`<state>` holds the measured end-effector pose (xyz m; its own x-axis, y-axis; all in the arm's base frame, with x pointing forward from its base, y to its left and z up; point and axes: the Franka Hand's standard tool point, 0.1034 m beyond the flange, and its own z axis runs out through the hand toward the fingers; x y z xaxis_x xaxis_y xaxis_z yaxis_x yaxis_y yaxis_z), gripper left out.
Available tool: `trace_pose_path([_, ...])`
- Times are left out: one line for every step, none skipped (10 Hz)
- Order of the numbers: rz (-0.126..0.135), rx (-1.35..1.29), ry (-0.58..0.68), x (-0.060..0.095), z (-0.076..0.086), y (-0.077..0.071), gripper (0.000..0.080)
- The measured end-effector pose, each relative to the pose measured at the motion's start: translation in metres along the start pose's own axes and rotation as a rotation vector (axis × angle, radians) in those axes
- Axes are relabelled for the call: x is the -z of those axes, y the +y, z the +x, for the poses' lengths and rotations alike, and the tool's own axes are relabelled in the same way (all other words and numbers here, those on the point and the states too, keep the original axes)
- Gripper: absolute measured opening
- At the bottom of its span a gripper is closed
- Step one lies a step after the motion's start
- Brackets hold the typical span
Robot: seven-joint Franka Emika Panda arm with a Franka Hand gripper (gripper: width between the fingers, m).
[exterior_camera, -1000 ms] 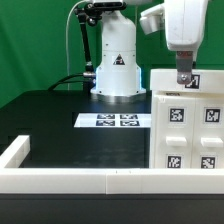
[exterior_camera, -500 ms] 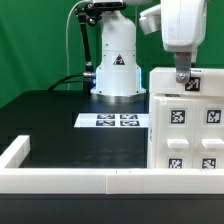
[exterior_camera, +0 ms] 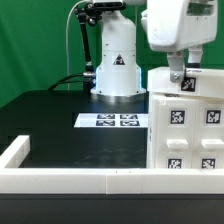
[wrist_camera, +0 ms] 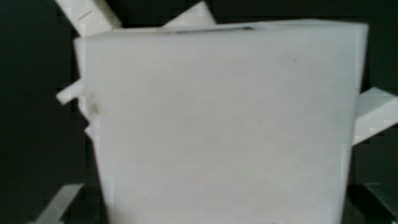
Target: Assemble cabinet
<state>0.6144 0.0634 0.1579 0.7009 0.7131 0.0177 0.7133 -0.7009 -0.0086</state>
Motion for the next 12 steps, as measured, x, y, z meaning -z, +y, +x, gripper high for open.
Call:
trace_pose_path([0.0, -0.093, 0.0, 0.0, 0.0001, -0.0002, 0.056])
trace_pose_path([0.0, -0.21, 0.0, 0.0, 0.0009, -0.0011, 0.056])
trace_pose_path([0.001, -0.395, 0.001, -0.0002, 0.0016, -0.0024, 0.056])
trace_pose_path([-0.002, -0.535, 0.007, -0.0002, 0.0029, -0.0034, 0.056])
trace_pose_path([-0.002, -0.641, 0.009, -0.0003, 0.0036, -0.0042, 0.056])
trace_pose_path([-0.001, -0.746, 0.009, -0.0006, 0.0042, -0.0051, 0.056])
trace_pose_path([-0.002, -0.767, 0.014, -0.0004, 0.0048, -0.0046, 0.0561])
trace_pose_path([-0.001, -0.876, 0.014, -0.0005, 0.0055, -0.0056, 0.0561])
trace_pose_path([-0.001, -0.944, 0.014, -0.0006, 0.0057, -0.0059, 0.0561])
trace_pose_path([0.003, -1.058, 0.014, -0.0008, 0.0064, -0.0068, 0.0561])
trace_pose_path([0.008, -1.153, 0.014, -0.001, 0.0069, -0.0075, 0.0561])
trace_pose_path([0.011, -1.218, 0.015, -0.0012, 0.0072, -0.0082, 0.0561])
